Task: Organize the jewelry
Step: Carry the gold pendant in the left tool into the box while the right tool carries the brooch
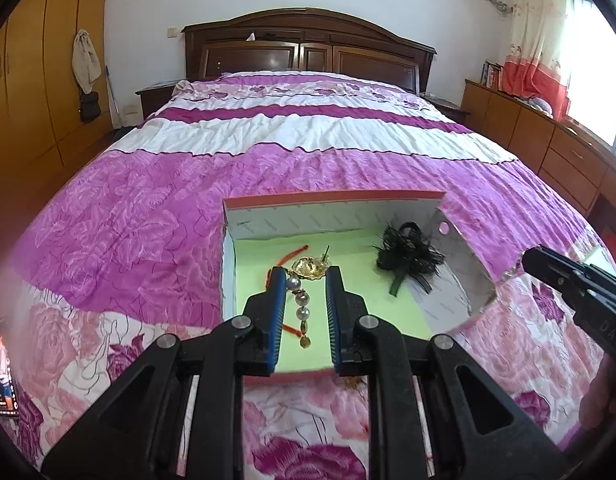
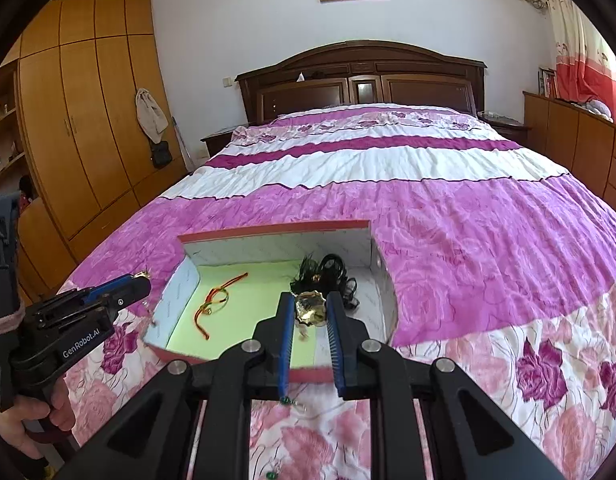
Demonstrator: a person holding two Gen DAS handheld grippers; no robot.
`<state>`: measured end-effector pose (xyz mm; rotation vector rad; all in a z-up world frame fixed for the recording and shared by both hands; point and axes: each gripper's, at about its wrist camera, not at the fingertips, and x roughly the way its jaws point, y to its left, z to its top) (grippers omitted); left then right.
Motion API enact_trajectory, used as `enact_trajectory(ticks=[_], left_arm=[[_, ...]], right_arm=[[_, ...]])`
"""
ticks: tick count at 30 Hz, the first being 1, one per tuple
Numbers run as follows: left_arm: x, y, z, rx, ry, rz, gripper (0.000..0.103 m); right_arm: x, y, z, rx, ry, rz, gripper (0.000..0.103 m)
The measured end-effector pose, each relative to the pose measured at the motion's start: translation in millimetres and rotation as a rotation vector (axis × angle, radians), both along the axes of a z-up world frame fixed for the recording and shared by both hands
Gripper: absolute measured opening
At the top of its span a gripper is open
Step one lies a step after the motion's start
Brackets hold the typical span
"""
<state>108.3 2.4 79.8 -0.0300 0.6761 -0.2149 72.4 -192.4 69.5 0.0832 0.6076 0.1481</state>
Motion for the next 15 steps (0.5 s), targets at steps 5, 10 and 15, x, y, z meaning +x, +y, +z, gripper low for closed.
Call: enact_trajectory(ticks=[5,10,15], left_arm=[[16,-1,-10,0.007,0.014,0.013,0.012],[30,-3,-27,0.012,0.051,0.024,0.012],[42,-5,-44,0.018,0.091,0.035,0.012]], right_arm=[[18,-1,-7,-0.005,0.015,-0.003,0.018],[37,0,-23,-0.010,0.051,-0.007,0.018],[55,-1,-43,-0.015,0.097,-0.013,0.018]])
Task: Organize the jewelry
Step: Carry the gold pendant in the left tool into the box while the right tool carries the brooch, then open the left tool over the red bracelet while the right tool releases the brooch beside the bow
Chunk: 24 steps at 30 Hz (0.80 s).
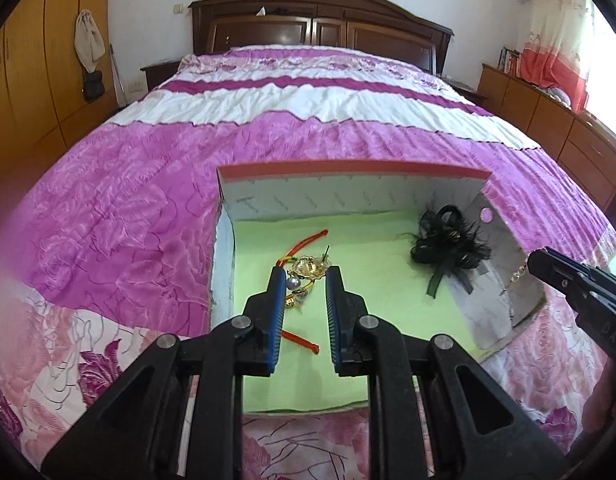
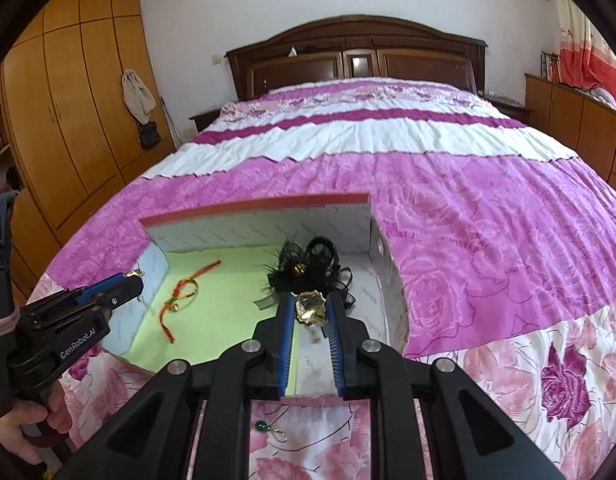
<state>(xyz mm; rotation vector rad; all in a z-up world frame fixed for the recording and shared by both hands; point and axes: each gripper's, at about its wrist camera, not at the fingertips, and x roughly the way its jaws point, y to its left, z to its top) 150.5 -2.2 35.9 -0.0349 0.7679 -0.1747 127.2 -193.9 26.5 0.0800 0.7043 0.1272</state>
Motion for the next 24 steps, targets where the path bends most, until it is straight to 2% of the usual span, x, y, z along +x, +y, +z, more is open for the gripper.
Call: enact_trajectory(ticks=[13,17,24], left_arm=[[22,0,-37,0.021,0.097,0.029,0.012],[24,-1,-42,0.066,0.091,0.046,0.012],[23,-7,-44,0.111,0.079,0.054,0.013]], right_arm=[[28,-3,-36,-0.027,0.087,-0.019,0.018],[32,-3,-47,-0.041,0.109,-0.030,0.018],[31,2,-52,-0.089,0.086,-0.035,0.022]])
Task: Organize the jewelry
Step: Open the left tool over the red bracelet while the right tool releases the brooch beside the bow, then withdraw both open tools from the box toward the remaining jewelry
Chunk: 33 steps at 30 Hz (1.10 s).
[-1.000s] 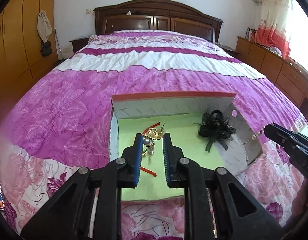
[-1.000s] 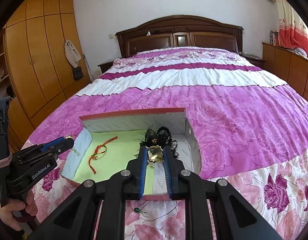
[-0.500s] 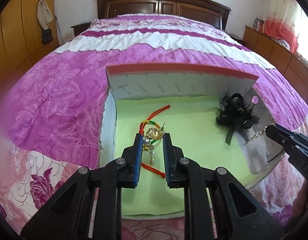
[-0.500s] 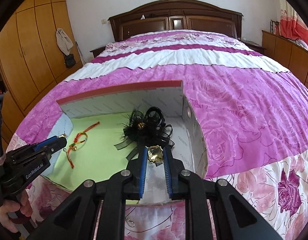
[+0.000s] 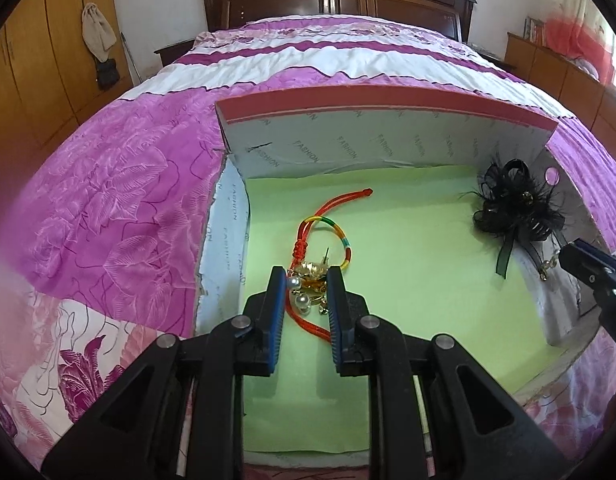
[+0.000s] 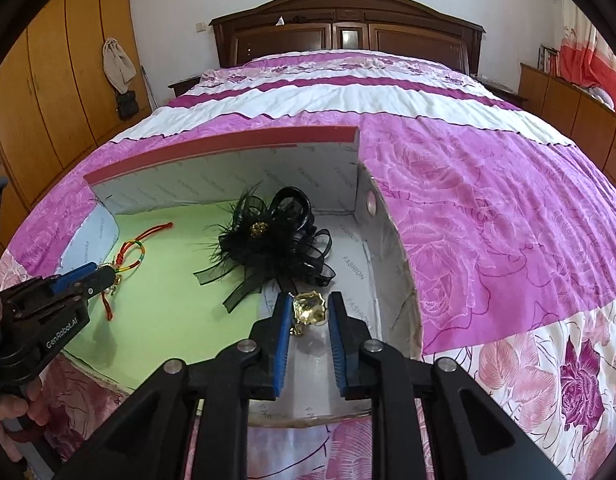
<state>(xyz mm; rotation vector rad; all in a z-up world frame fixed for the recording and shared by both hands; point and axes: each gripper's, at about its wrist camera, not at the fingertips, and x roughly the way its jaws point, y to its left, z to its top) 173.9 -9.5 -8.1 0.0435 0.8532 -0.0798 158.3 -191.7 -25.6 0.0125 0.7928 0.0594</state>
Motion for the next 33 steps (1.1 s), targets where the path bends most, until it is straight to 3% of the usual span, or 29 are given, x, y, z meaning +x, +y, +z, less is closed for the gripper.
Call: enact_trajectory(ticks=[10,24,33], left_arm=[[-4,6,8,-0.059,0.026,-0.015,0.022],[-42,6,41,-0.096,-0.009,-0.079,0.026],[-64,-5,47,-0.112,0.008,-0.128,0.027]], right_arm=[[-5,-1,10,0.067,-0.005,0.015,0.035],[-44,-10,52,0.135,-0.079,0.015,0.039],[-78,-19,63,0.145,-0.088,-0.007,0.041]])
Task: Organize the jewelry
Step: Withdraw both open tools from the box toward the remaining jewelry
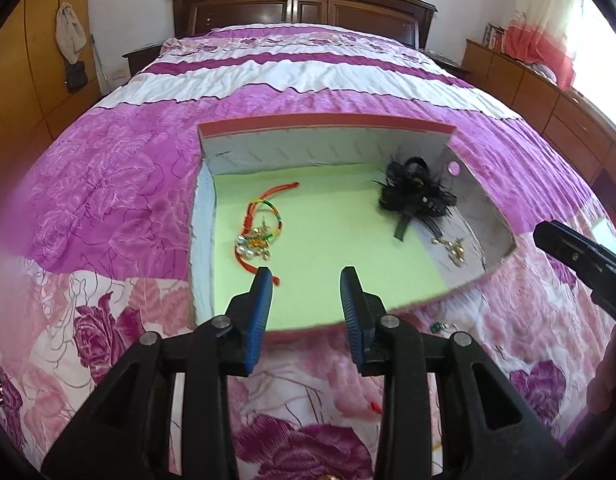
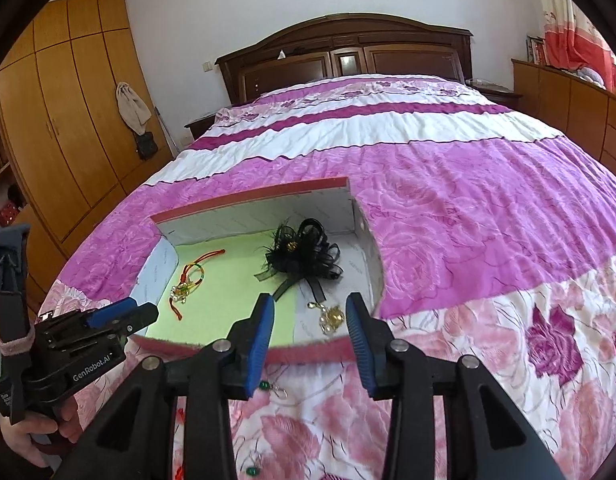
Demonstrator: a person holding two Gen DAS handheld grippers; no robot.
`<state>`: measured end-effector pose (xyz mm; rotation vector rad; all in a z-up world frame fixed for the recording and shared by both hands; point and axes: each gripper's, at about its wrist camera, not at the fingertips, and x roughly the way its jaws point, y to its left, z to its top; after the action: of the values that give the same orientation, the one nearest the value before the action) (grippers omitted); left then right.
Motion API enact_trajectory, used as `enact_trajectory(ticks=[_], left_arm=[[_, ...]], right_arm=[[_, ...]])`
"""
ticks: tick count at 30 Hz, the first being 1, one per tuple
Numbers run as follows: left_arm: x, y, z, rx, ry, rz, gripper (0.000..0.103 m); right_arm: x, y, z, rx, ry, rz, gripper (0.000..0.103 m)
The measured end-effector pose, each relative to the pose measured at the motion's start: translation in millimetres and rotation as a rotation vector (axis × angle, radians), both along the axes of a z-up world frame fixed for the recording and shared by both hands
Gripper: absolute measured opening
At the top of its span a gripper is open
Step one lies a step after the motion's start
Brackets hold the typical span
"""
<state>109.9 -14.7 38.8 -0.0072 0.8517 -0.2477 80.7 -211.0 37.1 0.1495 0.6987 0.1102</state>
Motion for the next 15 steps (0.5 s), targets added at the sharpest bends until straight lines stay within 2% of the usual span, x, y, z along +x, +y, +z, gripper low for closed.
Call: enact_trajectory(ticks=[7,11,15], left_arm=[[-11,-10,-8,-0.014,0.041,-0.034,0.027],[-18,-17,-11,0.016,0.032,-0.048,0.028],[-24,-21,-15,-0.017,0.057,-0.063,0.028]], right_arm=[[-20,-15,-7,0.012,0.019,-0.026,0.042],[-31,-23,-13,0.015,0.028,-0.044,0.042],[-41,-29,-19,0.017,0.035,-0.060,0.042]])
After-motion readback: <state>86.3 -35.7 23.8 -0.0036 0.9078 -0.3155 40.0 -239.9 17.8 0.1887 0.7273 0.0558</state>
